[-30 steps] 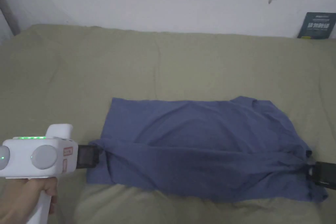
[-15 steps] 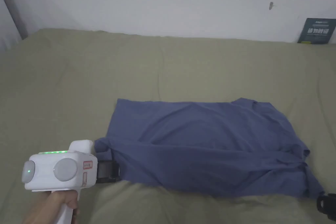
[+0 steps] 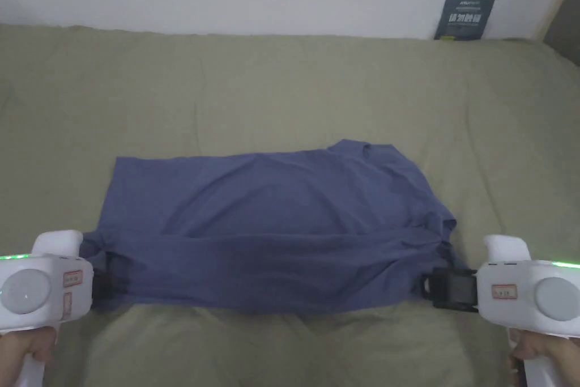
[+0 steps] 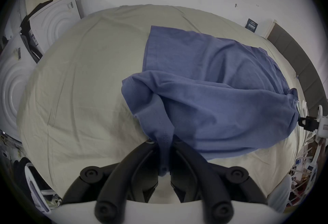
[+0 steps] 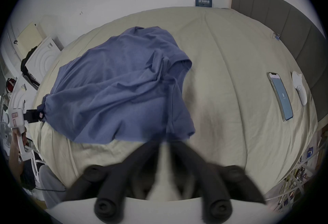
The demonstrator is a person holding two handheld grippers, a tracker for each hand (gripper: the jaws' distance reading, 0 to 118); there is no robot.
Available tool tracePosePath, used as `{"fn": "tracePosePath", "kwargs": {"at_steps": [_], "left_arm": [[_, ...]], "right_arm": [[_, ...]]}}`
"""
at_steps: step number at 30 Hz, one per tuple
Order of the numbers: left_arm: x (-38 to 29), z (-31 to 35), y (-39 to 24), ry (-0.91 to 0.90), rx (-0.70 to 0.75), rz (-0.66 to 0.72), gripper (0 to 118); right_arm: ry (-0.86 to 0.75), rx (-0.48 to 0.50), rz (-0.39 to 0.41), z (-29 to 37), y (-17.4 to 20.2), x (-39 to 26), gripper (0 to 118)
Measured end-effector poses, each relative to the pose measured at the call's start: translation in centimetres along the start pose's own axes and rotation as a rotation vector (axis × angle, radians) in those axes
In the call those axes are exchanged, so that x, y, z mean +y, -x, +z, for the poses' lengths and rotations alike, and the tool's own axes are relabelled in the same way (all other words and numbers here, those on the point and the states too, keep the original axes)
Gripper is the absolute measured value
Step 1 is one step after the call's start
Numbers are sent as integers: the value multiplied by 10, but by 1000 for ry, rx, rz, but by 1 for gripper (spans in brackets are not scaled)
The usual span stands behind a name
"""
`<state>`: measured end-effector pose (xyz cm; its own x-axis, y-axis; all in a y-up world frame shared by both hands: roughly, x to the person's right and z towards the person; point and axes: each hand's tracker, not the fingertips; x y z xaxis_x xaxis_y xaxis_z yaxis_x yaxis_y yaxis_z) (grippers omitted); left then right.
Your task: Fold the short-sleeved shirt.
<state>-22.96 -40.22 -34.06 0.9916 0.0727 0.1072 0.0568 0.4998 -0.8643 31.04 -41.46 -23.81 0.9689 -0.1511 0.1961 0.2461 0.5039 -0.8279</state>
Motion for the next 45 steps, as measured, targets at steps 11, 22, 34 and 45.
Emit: {"fn": "tracePosePath", "kwargs": {"at_steps": [11, 22, 34, 45], "left_arm": [[5, -7, 7, 20, -16, 17, 10], [1, 23, 16, 8, 10, 5, 10], [-58, 57, 21, 47, 3, 11, 10], [-94, 69, 20, 59, -5, 58, 11]], "right_arm": [[33, 7, 24, -19, 13, 17, 14], [-1, 17, 31, 32, 13, 1, 14], [58, 59, 46, 63, -1, -56, 14], [103, 60, 13, 58, -10, -89, 43]]}}
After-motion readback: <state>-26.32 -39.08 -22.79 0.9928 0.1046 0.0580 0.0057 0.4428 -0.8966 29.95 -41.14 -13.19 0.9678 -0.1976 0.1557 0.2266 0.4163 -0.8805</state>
